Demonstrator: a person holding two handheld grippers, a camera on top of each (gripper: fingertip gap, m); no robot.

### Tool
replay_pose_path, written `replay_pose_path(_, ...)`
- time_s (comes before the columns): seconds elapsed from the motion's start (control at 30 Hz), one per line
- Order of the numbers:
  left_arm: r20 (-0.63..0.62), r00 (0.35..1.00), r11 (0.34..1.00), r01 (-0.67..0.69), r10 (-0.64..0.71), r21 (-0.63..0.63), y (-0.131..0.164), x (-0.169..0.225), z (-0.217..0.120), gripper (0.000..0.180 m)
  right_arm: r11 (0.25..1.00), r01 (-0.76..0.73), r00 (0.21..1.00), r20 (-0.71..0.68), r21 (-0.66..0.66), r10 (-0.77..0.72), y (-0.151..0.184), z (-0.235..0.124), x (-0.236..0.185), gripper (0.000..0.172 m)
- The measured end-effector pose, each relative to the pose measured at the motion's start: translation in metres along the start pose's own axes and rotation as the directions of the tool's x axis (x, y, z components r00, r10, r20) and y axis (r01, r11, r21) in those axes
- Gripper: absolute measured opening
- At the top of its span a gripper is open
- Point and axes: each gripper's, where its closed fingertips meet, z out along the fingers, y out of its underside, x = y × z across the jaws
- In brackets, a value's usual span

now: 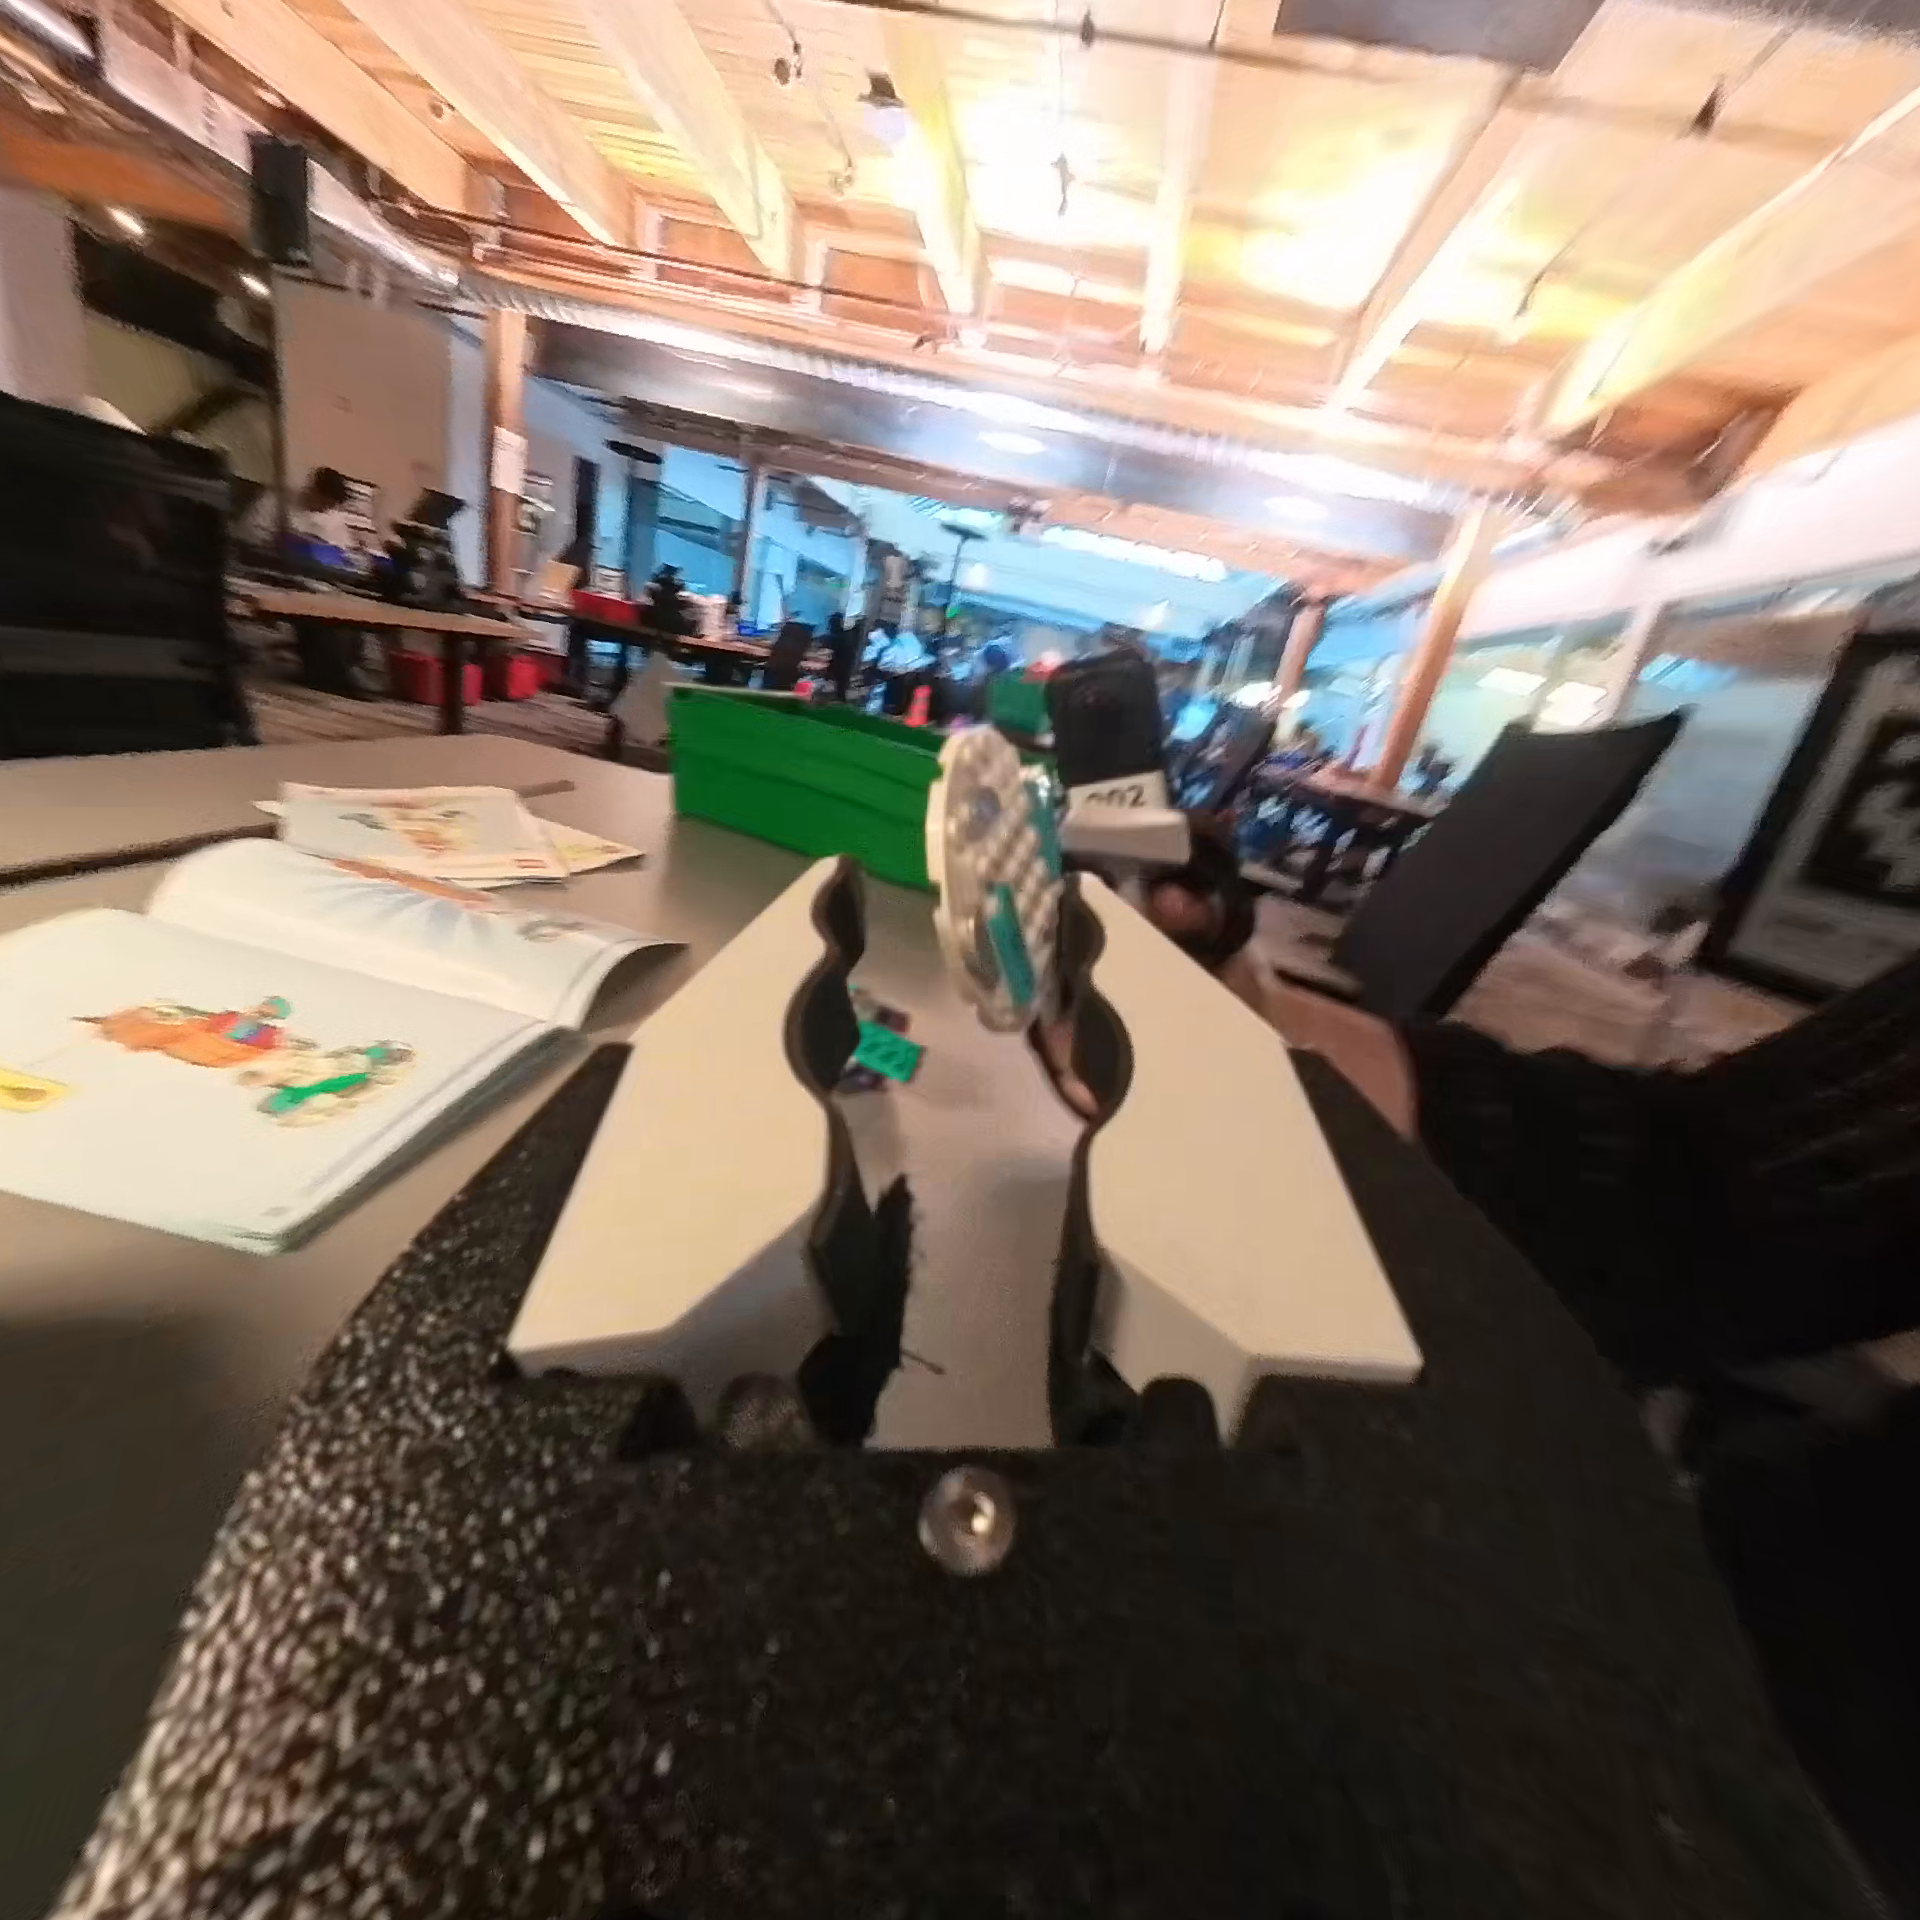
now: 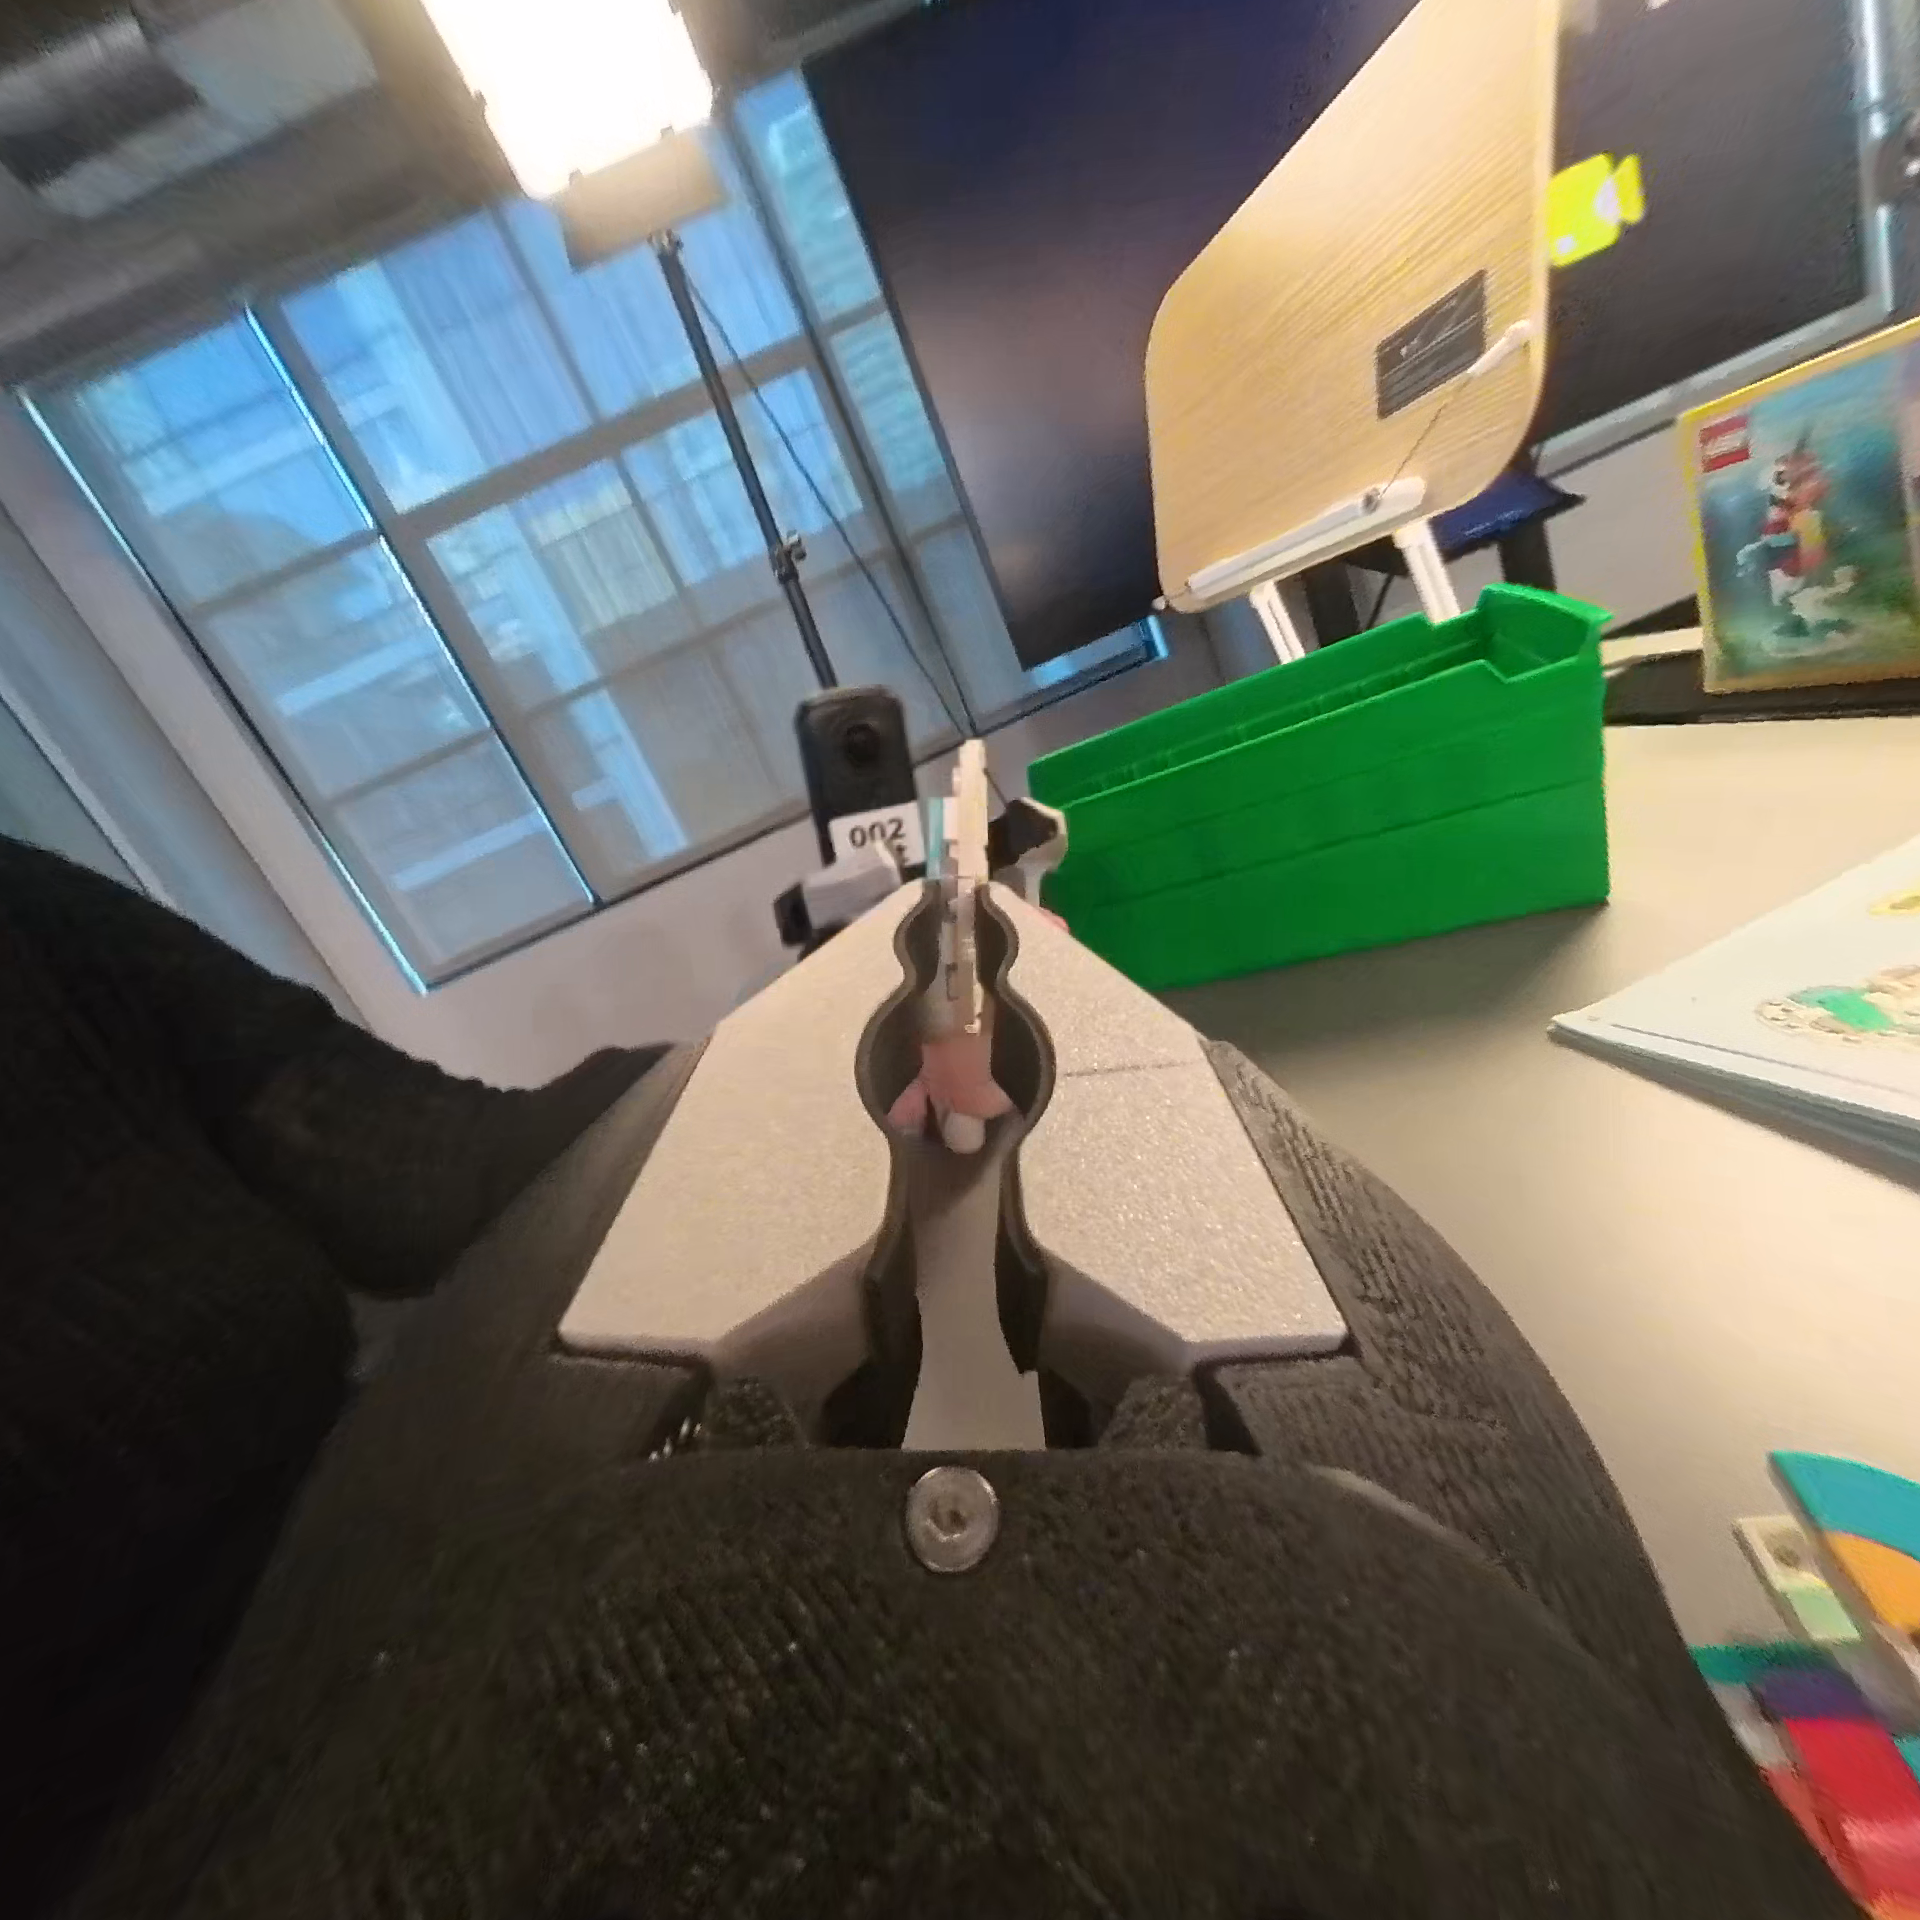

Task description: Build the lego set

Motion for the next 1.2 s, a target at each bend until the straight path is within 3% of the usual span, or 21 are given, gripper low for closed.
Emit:
replay_pose_path(0.07, 0.064, 0.982, 0.983, -0.176, 0.18, -0.057, 0.005, -0.001, 0.002, 0.042, 0.997, -0.056, 0.998, 0.008, 0.053, 0.056, -0.007, -0.003, 0.002, 0.003)
replay_pose_path(0.13, 0.129, 0.9, 0.907, -0.398, 0.415, -0.138, 0.012, -0.002, 0.005, 0.05, 0.987, -0.125, 0.992, 0.039, 0.098, 0.121, -0.013, -0.005, 0.003, 0.003)
replay_pose_path(0.17, 0.145, 0.854, 0.864, -0.478, 0.499, -0.157, 0.014, 0.0, 0.007, 0.048, 0.981, -0.158, 0.987, 0.052, 0.115, 0.153, -0.015, -0.005, 0.004, 0.003)
replay_pose_path(0.2, 0.124, 0.847, 0.854, -0.499, 0.517, -0.151, 0.017, 0.007, 0.01, 0.044, 0.974, -0.188, 0.981, 0.064, 0.125, 0.181, -0.015, -0.005, 0.004, 0.003)
replay_pose_path(0.33, -0.008, 0.977, 0.975, -0.212, 0.212, -0.06, 0.018, 0.025, 0.019, 0.054, 0.954, -0.247, 0.966, 0.118, 0.171, 0.23, -0.022, -0.008, 0.003, 0.003)
replay_pose_path(0.47, -0.053, 0.998, 0.998, 0.023, -0.02, 0.06, 0.001, 0.02, 0.017, 0.055, 0.978, -0.18, 0.98, 0.105, 0.106, 0.169, -0.011, 0.0, -0.003, 0.003)
replay_pose_path(0.57, -0.085, 0.989, 0.991, 0.126, -0.121, 0.05, 0.001, 0.017, 0.016, 0.034, 0.984, -0.167, 0.98, 0.123, 0.065, 0.158, -0.003, 0.006, -0.008, 0.004)
replay_pose_path(0.63, -0.113, 0.98, 0.985, 0.17, -0.165, 0.035, 0.002, 0.018, 0.015, 0.006, 0.988, -0.147, 0.984, 0.106, 0.042, 0.142, 0.003, 0.01, -0.007, 0.004)
replay_pose_path(0.7, -0.095, 0.977, 0.98, 0.197, -0.194, 0.023, 0.003, 0.014, 0.015, 0.005, 0.995, -0.087, 0.995, 0.047, 0.051, 0.085, 0.003, 0.011, -0.002, 0.003)
replay_pose_path(0.77, -0.037, 0.974, 0.974, 0.224, -0.224, 0.01, 0.007, 0.004, 0.015, 0.004, 0.994, 0.109, 0.989, -0.104, 0.032, -0.105, 0.004, 0.011, 0.01, 0.005)
replay_pose_path(0.8, -0.016, 0.971, 0.971, 0.238, -0.238, 0.004, 0.008, 0.001, 0.015, 0.004, 0.965, 0.264, 0.948, -0.186, -0.001, -0.259, 0.003, 0.011, 0.013, 0.007)
replay_pose_path(0.87, 0.005, 0.962, 0.962, 0.274, -0.274, -0.002, 0.01, -0.003, 0.015, 0.004, 0.835, 0.542, 0.784, -0.302, -0.095, -0.543, 0.002, 0.011, 0.014, 0.008)
replay_pose_path(1.0, 0.023, 0.933, 0.933, 0.359, -0.36, 0.019, 0.012, -0.007, 0.015, 0.004, 0.594, 0.765, 0.483, -0.39, -0.248, -0.784, 0.001, 0.014, 0.015, 0.007)
replay_pose_path(1.2, 0.104, 0.935, 0.94, 0.338, -0.34, 0.044, 0.013, -0.015, 0.014, 0.004, 0.556, 0.764, 0.414, -0.412, -0.328, -0.812, 0.006, 0.019, 0.023, 0.011)
